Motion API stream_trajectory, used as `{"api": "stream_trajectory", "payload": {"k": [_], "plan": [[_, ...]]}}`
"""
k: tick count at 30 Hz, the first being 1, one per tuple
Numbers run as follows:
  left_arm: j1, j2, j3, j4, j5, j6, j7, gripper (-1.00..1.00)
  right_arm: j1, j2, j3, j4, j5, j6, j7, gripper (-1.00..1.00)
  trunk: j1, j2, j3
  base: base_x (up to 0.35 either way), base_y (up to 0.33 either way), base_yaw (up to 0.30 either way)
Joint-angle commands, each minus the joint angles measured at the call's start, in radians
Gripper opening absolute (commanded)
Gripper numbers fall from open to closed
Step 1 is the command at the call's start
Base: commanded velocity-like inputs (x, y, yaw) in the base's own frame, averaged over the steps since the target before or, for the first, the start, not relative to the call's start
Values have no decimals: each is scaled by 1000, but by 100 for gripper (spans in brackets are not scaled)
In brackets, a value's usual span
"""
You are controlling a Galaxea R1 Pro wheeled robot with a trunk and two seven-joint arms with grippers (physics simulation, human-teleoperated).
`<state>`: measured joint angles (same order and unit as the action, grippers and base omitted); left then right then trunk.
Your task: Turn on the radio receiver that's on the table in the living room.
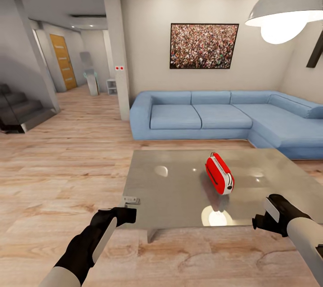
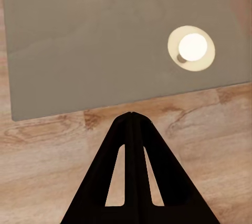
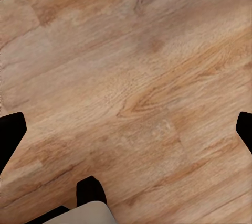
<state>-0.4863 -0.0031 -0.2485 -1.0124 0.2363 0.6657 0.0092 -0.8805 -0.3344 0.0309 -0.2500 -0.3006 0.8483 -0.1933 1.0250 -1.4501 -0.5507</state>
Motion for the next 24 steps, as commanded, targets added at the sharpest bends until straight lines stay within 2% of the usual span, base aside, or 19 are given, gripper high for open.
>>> {"api": "stream_trajectory", "payload": {"k": [1, 9, 24], "plan": [[0, 0, 0, 0, 0, 0, 0, -100, 0, 0, 0, 0, 0, 0, 0, 100, 0, 0, 2, 0, 0, 0], [0, 0, 0, 0, 0, 0, 0, -100, 0, 0, 0, 0, 0, 0, 0, 100, 0, 0, 12, 0, 0, 0], [0, 0, 0, -2, 0, 0, 0, -100, 0, 1, 0, 0, 0, 0, 0, 100, 0, 0, 14, 0, 0, 0]]}}
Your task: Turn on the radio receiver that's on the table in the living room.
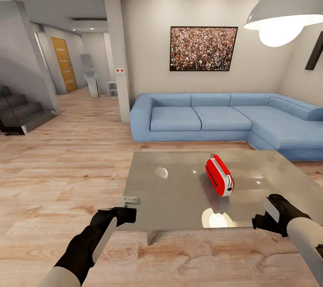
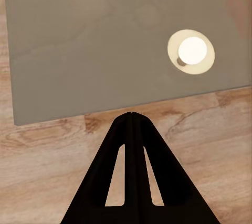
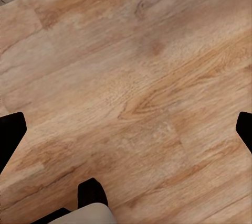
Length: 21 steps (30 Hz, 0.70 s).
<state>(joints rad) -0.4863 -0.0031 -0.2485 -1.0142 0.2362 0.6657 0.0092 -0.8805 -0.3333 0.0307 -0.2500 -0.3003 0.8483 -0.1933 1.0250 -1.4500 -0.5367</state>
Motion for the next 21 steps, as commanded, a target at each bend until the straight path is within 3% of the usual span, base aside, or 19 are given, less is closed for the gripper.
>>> {"api": "stream_trajectory", "payload": {"k": [1, 7, 13, 14, 17, 19, 21], "plan": [[0, 0, 0, 0, 0, 0, 0, -100, 0, 0, 0, 0, 0, 0, 0, 100, 0, 0, 0, 0, 0, 0], [0, 0, 0, 4, 0, 0, 0, -100, 0, 0, 1, 7, 1, -5, 0, 100, 0, 0, 0, 0, 0, 0], [27, 9, 0, 69, -1, -3, -3, -100, 1, 7, 2, 161, 1, -217, 3, 100, 0, 0, 0, 0, 0, 0], [41, 15, 0, 91, -1, -5, -4, -100, 7, 14, 2, 194, 1, -282, 8, 100, 0, 0, 0, 0, 0, 0], [55, 30, 1, 137, -1, -11, -4, -100, 51, 33, 2, 216, 5, -343, 23, 100, 0, 0, 0, 0, 0, 0], [64, 38, 1, 173, -1, -31, -4, -100, 79, 43, 2, 222, 10, -370, 32, 100, 0, 0, 0, 0, 0, 0], [75, 50, 1, 264, -2, -109, -5, -100, 120, 57, 2, 225, 17, -435, 48, 100, 0, 0, 0, 0, 0, 0]]}}
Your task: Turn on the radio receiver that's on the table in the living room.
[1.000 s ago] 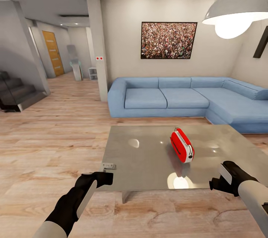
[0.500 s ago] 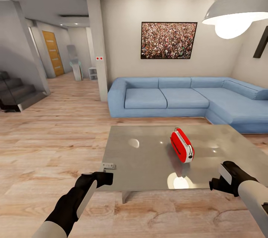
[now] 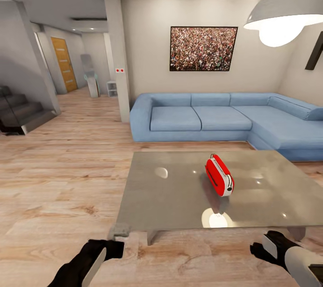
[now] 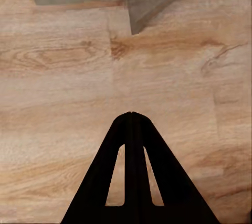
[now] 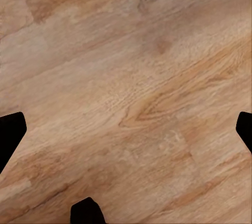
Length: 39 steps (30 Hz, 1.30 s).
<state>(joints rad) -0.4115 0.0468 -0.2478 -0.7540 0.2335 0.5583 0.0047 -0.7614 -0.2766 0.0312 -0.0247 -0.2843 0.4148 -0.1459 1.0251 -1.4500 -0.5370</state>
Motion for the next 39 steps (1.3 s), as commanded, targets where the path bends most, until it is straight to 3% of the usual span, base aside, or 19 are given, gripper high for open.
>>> {"api": "stream_trajectory", "payload": {"k": [1, 2, 3, 6, 7, 9, 10, 15, 21, 26, 33, 39], "plan": [[1, 1, 0, 27, 1, -21, 0, -100, 9, 2, 1, 0, 2, -15, 4, 100, 0, 0, 0, 0, 0, 0], [2, 3, 0, 79, 1, -60, 0, -100, 25, 6, 1, 1, 4, -39, 11, 100, 0, 0, 0, 0, 0, 0], [4, 5, 0, 237, -1, -178, 0, -100, 68, 12, 1, 1, 6, -82, 31, 100, 0, 0, 0, 0, 0, 0], [5, 13, -1, 360, -2, -270, -1, -100, 105, 16, 1, 2, 6, -120, 59, 100, 0, 0, 0, 0, 0, 0], [5, 19, -1, 465, -2, -328, -2, -100, 138, 26, 1, 3, 7, -153, 79, 100, 0, 0, 0, 0, 0, 0], [5, 22, -1, 550, -3, -389, -2, -100, 165, 47, 1, 3, 7, -176, 87, 100, 0, 0, 0, 0, 0, 0], [5, 27, -1, 608, -2, -435, -2, -100, 190, 69, 1, 3, 7, -196, 89, 100, 0, 0, 0, 0, 0, 0], [14, 34, 0, 730, -3, -496, -3, -100, 275, 139, 1, 5, 9, -298, 90, 100, 0, 0, 0, 0, 0, 0], [76, 57, 0, 760, -3, -505, -3, -100, 350, 159, 1, 6, 9, -324, 91, 100, 0, 0, 0, 0, 0, 0], [136, 69, 0, 762, -3, -507, -23, -100, 410, 198, 1, 6, 9, -326, 91, 100, 0, 0, 0, 0, 0, 0], [196, 95, 0, 764, -1, -526, -56, -100, 510, 200, -1, 6, 9, -325, 88, 100, 0, 0, 0, 0, 0, 0], [204, 110, 1, 817, 2, -529, -58, -100, 562, 201, -1, 7, 8, -321, 82, 100, 0, 0, 0, 0, 0, 0]]}}
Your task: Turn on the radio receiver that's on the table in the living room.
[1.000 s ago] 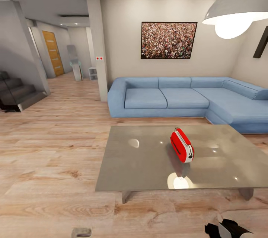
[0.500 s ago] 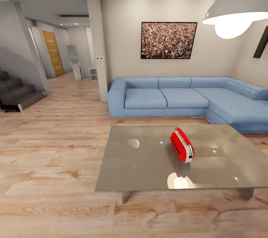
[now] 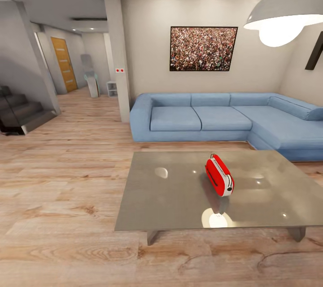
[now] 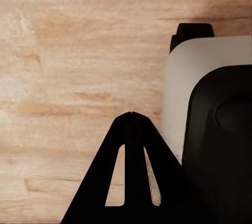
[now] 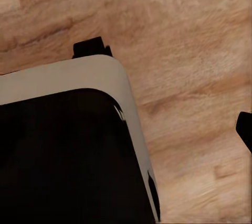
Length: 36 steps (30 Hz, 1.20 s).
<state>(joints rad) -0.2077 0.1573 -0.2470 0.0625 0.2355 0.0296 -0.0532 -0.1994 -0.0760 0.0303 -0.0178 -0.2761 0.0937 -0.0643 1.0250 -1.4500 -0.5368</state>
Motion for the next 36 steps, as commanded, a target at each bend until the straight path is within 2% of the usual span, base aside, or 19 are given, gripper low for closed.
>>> {"api": "stream_trajectory", "payload": {"k": [1, 3, 8, 12, 17, 19, 20, 22, 25, 36], "plan": [[3, 1, 0, 3, 0, 0, 0, -100, 4, 0, 0, 0, 0, 2, -2, 100, 0, 0, 0, 0, 0, 0], [14, 1, -1, 7, -1, 4, 5, -100, 12, 0, -2, -2, 0, 5, -26, 100, 0, 0, 0, 0, 0, 0], [16, -5, -1, 8, -2, 9, 8, -100, 13, 4, -3, -9, -2, -3, -36, 100, 0, 0, 0, 0, 0, 0], [16, -35, 0, 8, -2, 10, 9, -100, 14, 21, -4, -11, -6, -11, -36, 100, 0, 0, 0, 0, 0, 0], [16, -59, 0, 5, -2, 10, 9, -100, 14, 25, -4, -11, -5, -59, -36, 100, 0, 0, 0, 0, 0, 0], [16, -61, 0, 6, -2, 10, 9, -100, 14, 25, -4, -11, -5, -88, -36, 100, 0, 0, 0, 0, 0, 0], [16, -62, 0, 6, -2, 10, 9, -100, 14, 25, -4, -11, -5, -134, -36, 100, 0, 0, 0, 0, 0, 0], [16, -63, 0, 6, -2, 10, 9, -100, 14, 25, -4, -11, -6, -180, -36, 100, 0, 0, 0, 0, 0, 0], [16, -63, 0, 7, -2, 10, 9, -100, 14, 25, -4, -11, -6, -228, -36, 100, 0, 0, 0, 0, 0, 0], [16, -64, 0, 7, -2, 10, 9, -100, 14, 25, -4, -11, -6, -250, -36, 100, 0, 0, 0, 0, 0, 0]]}}
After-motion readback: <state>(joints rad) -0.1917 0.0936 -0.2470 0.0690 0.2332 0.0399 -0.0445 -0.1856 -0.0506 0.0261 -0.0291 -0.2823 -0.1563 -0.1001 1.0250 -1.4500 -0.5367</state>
